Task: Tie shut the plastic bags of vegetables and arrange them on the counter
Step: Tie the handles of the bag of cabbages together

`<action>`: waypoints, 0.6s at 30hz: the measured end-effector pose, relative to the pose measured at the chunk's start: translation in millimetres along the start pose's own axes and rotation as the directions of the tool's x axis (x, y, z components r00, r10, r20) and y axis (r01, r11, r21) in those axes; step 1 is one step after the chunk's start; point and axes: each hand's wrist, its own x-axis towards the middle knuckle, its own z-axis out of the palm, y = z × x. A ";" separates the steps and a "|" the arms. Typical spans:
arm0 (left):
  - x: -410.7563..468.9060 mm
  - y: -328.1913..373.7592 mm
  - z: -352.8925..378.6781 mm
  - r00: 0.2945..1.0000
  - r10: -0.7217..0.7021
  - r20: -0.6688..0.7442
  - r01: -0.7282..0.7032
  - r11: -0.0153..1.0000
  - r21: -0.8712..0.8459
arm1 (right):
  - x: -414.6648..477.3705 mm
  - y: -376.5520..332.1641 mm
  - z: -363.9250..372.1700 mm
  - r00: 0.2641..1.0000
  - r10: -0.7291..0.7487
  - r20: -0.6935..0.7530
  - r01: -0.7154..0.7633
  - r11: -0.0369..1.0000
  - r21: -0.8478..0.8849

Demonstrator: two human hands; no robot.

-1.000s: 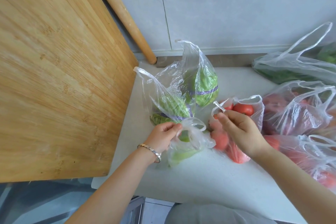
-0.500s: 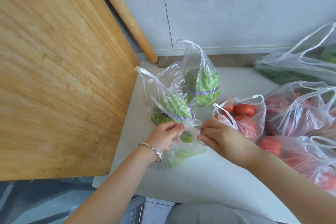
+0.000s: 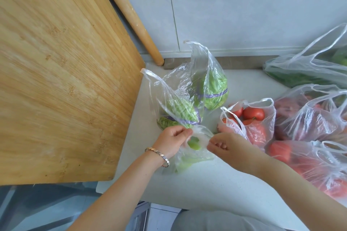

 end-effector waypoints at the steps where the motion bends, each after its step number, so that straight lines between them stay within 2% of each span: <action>1: 0.8 -0.7 0.5 1.000 0.015 -0.017 -0.014 1.000 0.010 | -1.7 -2.5 -4.2 1.000 0.009 -0.007 -0.008 0.994 0.109; 2: 0.9 -1.0 1.3 0.999 0.034 -0.024 -0.034 0.999 0.016 | -3.5 -5.4 -7.0 0.999 0.033 -0.016 -0.028 0.965 0.260; 3: 0.6 -1.2 2.7 0.998 0.060 -0.026 -0.059 0.998 0.024 | -4.7 -8.4 -8.2 0.997 0.066 -0.027 -0.046 0.891 0.452; 5: -0.9 -3.8 5.0 0.994 0.102 -0.024 -0.101 0.993 0.063 | -3.3 -12.2 -10.1 0.993 0.113 -0.030 -0.042 0.582 0.812; 7: -1.9 -10.1 5.1 0.995 0.098 -0.031 -0.094 0.989 0.114 | -0.3 -15.1 -17.5 0.994 0.083 -0.072 0.047 0.266 0.963; 8: -2.5 -14.3 4.2 0.996 0.078 -0.043 -0.072 0.990 0.119 | 1.5 -16.4 -23.6 0.989 0.068 -0.130 0.111 0.228 0.967; 9: -3.0 -18.6 3.5 0.997 0.043 -0.059 -0.037 0.994 0.099 | 2.9 -16.3 -29.7 0.977 0.064 -0.206 0.177 0.306 0.935; 11: -4.4 -23.1 3.5 0.997 -0.032 -0.076 0.033 0.999 0.009 | 3.9 -14.5 -37.3 0.948 0.038 -0.316 0.230 0.606 0.761; 12: -4.9 -23.0 3.9 0.995 -0.055 -0.079 0.052 0.998 -0.029 | 3.6 -14.7 -36.4 0.950 0.014 -0.313 0.200 0.741 0.641; 13: -4.9 -21.7 5.2 0.995 -0.068 -0.078 0.063 0.996 -0.055 | 1.8 -17.0 -33.6 0.963 0.001 -0.270 0.148 0.834 0.531; 16: -3.9 -15.2 8.3 0.994 -0.072 -0.086 0.064 0.994 -0.090 | -3.5 -20.5 -9.6 0.987 -0.041 -0.158 0.064 0.988 0.143; 18: -3.5 -12.6 9.2 0.994 -0.067 -0.086 0.059 0.994 -0.097 | -4.7 -21.6 7.4 0.987 -0.114 -0.110 0.094 0.981 -0.171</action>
